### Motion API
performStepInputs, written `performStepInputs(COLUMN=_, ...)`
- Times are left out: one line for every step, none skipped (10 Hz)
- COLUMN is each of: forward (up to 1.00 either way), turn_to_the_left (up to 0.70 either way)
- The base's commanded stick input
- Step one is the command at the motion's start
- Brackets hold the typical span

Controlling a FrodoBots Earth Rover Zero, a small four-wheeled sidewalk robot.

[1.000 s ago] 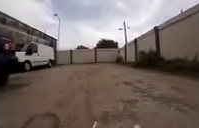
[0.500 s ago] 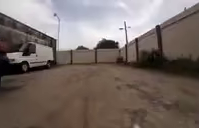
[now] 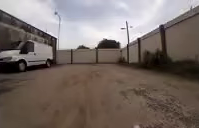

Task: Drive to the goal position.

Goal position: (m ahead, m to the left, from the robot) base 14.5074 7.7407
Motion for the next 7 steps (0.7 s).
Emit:
performStepInputs(forward=0.7, turn_to_the_left=0.0)
performStepInputs(forward=0.7, turn_to_the_left=0.0)
performStepInputs(forward=0.7, turn_to_the_left=0.0)
performStepInputs(forward=0.7, turn_to_the_left=0.0)
performStepInputs(forward=0.7, turn_to_the_left=0.0)
performStepInputs(forward=0.7, turn_to_the_left=-0.13)
performStepInputs(forward=0.7, turn_to_the_left=-0.35)
